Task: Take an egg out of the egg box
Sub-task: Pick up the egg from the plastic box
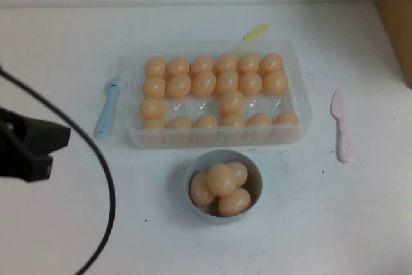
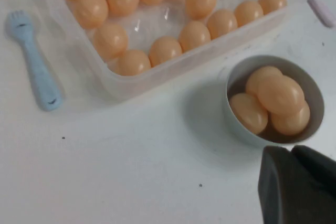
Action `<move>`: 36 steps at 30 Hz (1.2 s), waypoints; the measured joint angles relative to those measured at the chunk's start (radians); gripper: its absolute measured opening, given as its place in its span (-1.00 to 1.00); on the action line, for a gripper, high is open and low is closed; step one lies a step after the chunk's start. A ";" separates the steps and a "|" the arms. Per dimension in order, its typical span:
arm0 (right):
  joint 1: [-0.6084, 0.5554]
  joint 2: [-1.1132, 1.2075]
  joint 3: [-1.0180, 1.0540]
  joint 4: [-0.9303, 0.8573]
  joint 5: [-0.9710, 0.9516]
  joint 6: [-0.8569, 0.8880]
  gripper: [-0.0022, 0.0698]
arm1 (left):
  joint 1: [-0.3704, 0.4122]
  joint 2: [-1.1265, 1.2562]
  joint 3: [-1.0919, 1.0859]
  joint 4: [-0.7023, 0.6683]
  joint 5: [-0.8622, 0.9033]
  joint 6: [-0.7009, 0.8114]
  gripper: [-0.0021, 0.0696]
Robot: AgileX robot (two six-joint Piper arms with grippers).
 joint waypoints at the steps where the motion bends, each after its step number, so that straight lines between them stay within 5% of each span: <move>1: 0.000 0.000 0.000 0.000 0.000 0.000 -0.99 | -0.002 0.049 -0.057 0.013 0.037 0.013 -0.96; 11: 0.000 0.000 0.000 0.000 0.000 0.000 -0.99 | -0.135 0.492 -0.482 0.307 0.211 -0.080 -0.96; 28: 0.000 0.000 0.000 0.000 0.000 0.000 -0.99 | -0.274 1.015 -1.128 0.497 0.318 -0.294 -0.95; 33: 0.000 0.000 0.000 0.000 0.000 0.000 -0.99 | -0.284 1.122 -1.242 0.509 0.322 -0.310 -0.70; 36: 0.000 0.000 0.000 0.000 0.000 0.000 -0.99 | -0.290 1.172 -1.269 0.509 0.322 -0.320 -0.31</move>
